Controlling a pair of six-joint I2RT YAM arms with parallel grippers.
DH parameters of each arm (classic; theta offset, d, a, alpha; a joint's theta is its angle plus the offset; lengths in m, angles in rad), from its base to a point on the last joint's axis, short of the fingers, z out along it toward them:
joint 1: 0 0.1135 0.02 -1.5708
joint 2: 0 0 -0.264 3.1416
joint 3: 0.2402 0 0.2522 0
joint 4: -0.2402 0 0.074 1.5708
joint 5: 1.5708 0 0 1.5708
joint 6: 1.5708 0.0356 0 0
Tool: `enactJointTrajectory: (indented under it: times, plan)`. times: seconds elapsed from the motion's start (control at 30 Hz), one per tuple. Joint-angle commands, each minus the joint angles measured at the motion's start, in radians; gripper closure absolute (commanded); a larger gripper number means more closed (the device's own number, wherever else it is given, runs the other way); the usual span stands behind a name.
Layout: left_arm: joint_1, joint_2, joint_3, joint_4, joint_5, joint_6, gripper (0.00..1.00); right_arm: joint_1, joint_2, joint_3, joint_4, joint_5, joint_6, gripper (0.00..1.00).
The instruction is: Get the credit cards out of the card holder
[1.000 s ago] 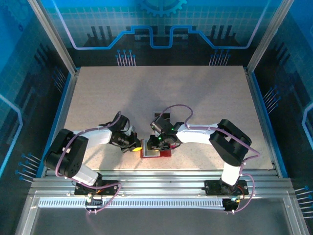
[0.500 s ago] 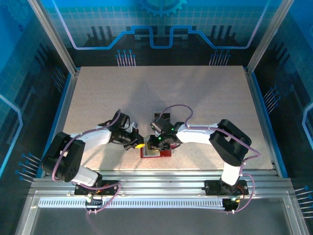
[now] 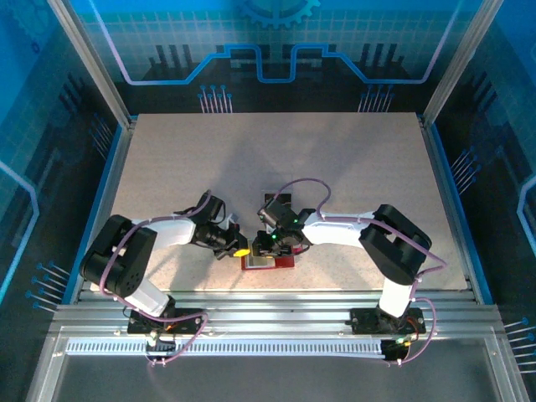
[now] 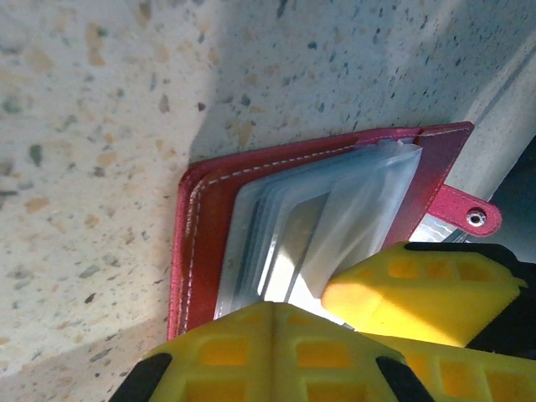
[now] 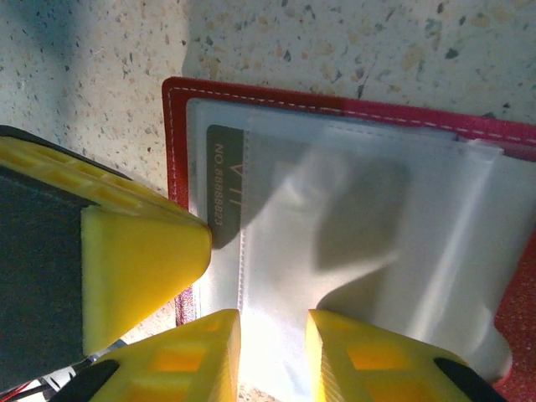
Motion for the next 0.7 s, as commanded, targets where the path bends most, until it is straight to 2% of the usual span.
enactJointTrajectory:
  times: [0.0,0.67]
  plan:
    - [-0.007,0.024,-0.017,-0.012,-0.005,0.027,0.97,0.014,-0.025,0.008,-0.063,0.029,-0.015,0.71]
    - [-0.006,0.024,0.014,-0.035,-0.005,0.027,0.98,0.016,-0.072,0.049,-0.179,0.102,-0.045,0.52]
